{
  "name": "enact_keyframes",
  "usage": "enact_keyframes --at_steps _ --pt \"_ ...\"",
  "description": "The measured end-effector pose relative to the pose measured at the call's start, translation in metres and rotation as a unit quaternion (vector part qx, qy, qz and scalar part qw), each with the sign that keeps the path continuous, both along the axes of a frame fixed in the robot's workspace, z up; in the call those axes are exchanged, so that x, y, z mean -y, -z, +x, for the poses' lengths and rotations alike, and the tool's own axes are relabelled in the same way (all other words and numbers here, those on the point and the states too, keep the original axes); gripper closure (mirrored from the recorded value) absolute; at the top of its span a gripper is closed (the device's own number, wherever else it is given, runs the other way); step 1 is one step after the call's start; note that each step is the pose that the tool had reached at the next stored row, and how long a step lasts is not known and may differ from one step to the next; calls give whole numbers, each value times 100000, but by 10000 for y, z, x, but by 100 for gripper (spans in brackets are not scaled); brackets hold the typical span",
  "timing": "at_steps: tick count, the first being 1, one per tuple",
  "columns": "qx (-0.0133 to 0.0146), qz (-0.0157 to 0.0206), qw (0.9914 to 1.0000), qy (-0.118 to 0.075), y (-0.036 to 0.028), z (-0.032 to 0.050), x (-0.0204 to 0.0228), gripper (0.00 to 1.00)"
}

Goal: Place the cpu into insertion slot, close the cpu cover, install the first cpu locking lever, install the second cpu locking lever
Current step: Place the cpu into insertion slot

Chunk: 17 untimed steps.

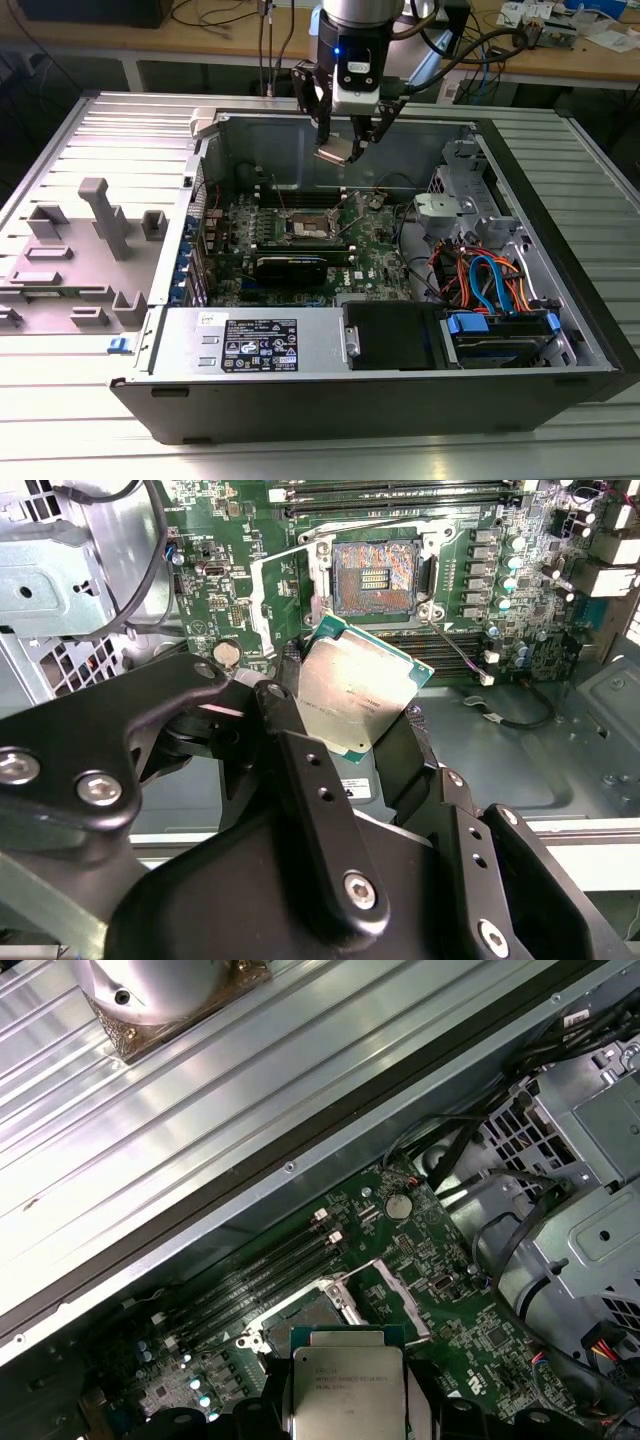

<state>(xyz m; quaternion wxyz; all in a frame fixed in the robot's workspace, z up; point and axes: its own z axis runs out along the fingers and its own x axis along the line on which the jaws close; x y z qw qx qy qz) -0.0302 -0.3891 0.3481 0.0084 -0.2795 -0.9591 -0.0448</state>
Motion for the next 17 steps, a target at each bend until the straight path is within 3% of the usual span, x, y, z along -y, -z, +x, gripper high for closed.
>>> enact_keyframes --at_steps 11,17 --pt "-2 -3 99999 379 2 0 0 46" --pt "1 4 99975 2216 9 0 1 46"
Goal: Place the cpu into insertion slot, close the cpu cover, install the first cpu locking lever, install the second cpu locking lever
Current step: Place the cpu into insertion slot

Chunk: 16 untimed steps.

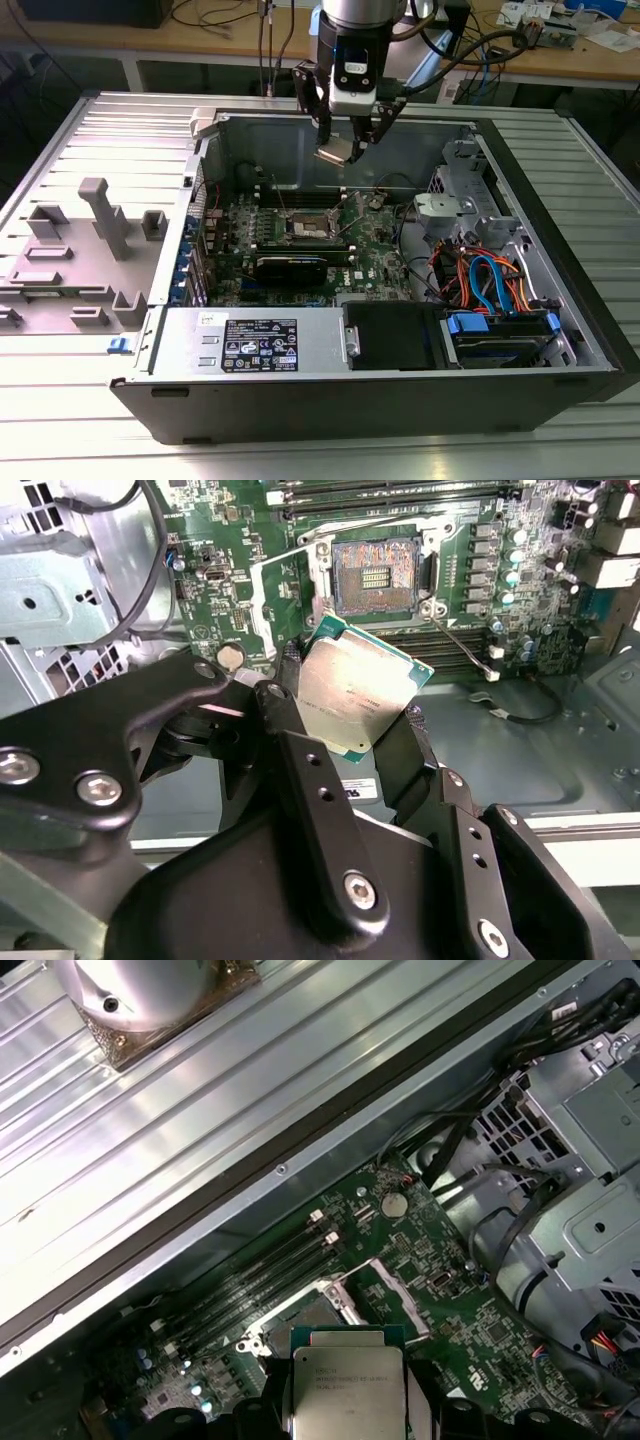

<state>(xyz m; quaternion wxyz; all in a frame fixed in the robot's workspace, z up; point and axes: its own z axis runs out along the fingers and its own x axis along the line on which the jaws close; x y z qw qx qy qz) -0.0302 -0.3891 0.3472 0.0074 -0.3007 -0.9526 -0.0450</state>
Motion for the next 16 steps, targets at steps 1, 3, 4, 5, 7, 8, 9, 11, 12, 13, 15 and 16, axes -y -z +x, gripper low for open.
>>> enact_keyframes --at_steps 1,3,4,5,7,8,9,11,12,13,15,16 --pt "-4 -6 100000 312 1 0 0 46" --pt "-6 -4 99989 1497 7 0 0 46" --pt "-29 -10 99979 2028 9 0 0 46" --pt "-51 -4 99969 2495 11 0 0 46" --pt "-107 -4 99932 3683 14 0 0 46" --pt "-138 -12 99901 4445 15 0 0 46" --pt "-156 -7 99874 5019 17 0 0 46" --pt "-222 -4 99792 6446 24 0 0 46" --pt "-248 -3 99755 6998 28 0 0 46" --pt "-272 -9 99724 7422 31 0 0 46" --pt "-329 -15 99629 8598 44 -3 0 46" --pt "-331 -16 99611 8807 47 -7 0 46"
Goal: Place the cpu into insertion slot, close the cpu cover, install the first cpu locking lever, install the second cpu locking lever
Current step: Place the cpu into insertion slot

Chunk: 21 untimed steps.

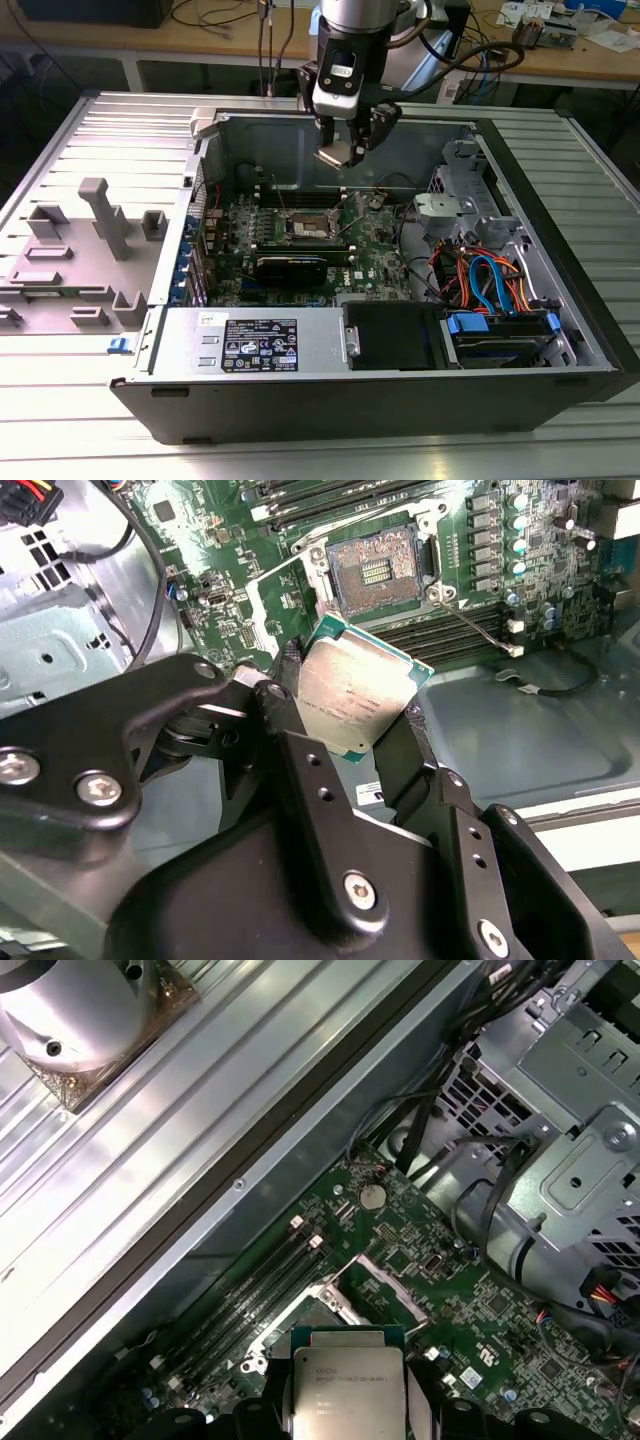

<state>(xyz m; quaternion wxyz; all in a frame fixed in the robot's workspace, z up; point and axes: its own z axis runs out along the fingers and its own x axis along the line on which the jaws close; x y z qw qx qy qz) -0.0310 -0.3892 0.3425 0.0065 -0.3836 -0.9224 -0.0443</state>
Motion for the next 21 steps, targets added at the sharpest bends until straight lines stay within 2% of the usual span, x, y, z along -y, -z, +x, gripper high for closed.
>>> enact_keyframes --at_steps 5,8,12,13,16,21 --pt "-10 6 99991 1316 22 -29 0 46" --pt "-95 3 99950 3162 34 -30 0 46" --pt "-224 5 99771 6759 50 -30 0 46" --pt "-299 -5 99648 8373 55 -30 0 46" --pt "-316 2 99589 9050 57 -30 0 46" --pt "-314 2 99582 9130 57 -30 0 46"
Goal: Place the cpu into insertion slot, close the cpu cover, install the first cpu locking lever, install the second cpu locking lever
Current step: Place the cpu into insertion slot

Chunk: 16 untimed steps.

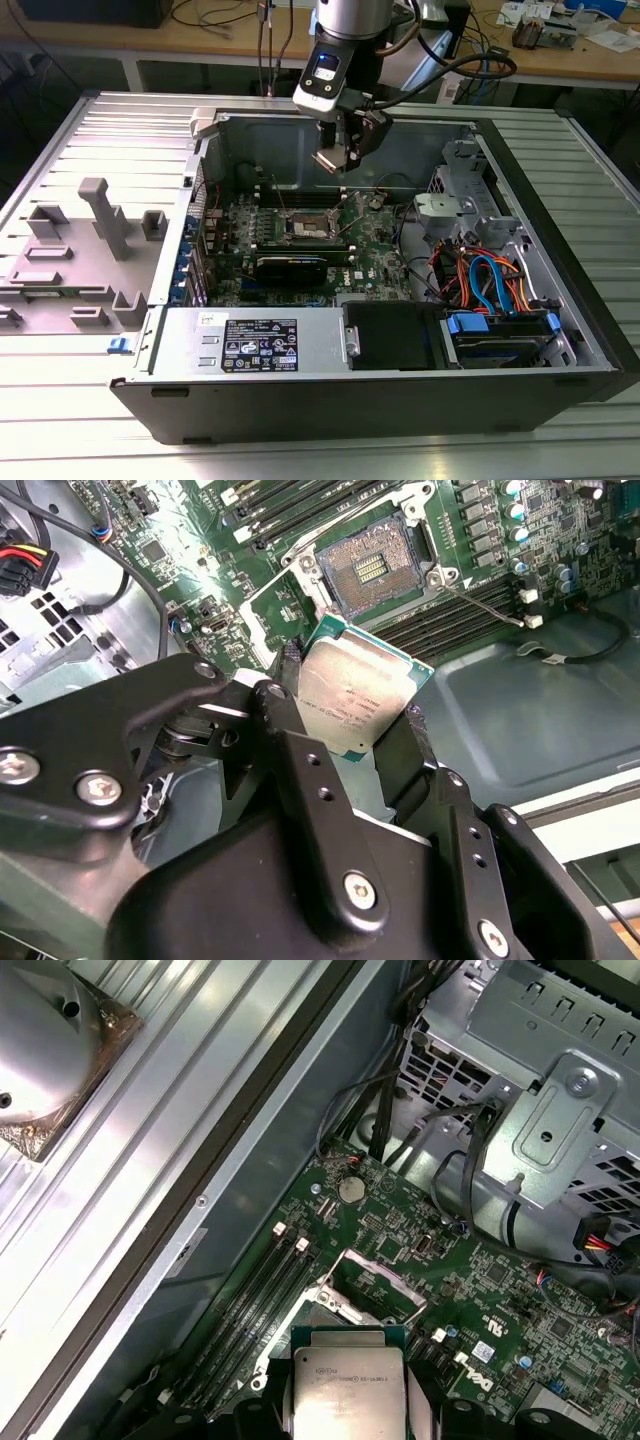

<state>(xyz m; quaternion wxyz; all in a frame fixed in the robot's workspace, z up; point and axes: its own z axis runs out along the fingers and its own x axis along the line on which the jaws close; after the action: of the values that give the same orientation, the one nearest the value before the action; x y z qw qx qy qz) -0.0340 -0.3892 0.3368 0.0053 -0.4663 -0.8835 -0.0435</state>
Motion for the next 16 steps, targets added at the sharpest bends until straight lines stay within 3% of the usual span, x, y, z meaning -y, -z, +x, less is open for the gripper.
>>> enact_keyframes --at_steps 5,8,10,13,16 --pt "2 6 100000 245 1 0 0 46" --pt "-2 1 99987 1625 5 0 0 46" --pt "-12 -2 99904 4376 12 0 0 46" --pt "-29 -2 99778 6656 16 0 0 46" --pt "-25 12 99708 7632 19 -13 0 46"
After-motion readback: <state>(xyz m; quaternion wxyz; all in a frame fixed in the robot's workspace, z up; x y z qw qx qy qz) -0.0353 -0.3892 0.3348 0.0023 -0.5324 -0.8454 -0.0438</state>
